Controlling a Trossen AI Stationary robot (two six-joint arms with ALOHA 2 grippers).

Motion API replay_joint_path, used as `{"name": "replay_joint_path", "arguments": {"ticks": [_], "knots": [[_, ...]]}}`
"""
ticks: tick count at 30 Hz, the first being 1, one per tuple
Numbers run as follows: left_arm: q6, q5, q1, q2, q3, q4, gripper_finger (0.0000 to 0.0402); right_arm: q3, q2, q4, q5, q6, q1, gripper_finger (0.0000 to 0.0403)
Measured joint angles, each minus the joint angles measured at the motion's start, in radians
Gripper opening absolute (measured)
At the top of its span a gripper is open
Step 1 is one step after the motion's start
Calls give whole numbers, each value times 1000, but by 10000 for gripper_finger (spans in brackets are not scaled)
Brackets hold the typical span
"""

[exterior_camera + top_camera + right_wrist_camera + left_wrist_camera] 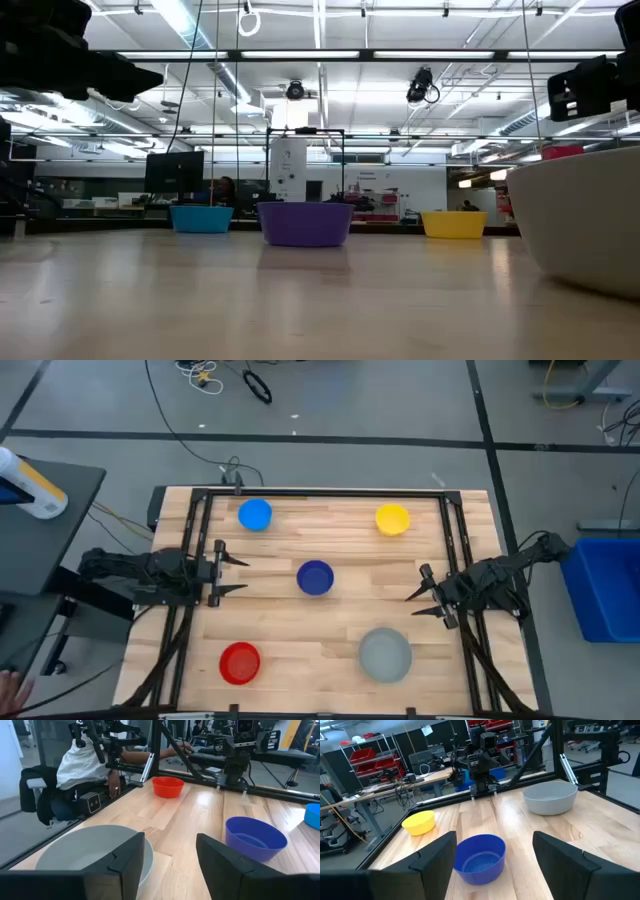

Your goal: Nest bowls inside each other

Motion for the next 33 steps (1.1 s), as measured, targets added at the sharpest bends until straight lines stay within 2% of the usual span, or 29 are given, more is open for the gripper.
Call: {"name": "replay_joint_path", "arguments": {"ticks": [33], "knots": [[0,0,0,0,0,0,273,0,0,0,0,0,0,190]]}}
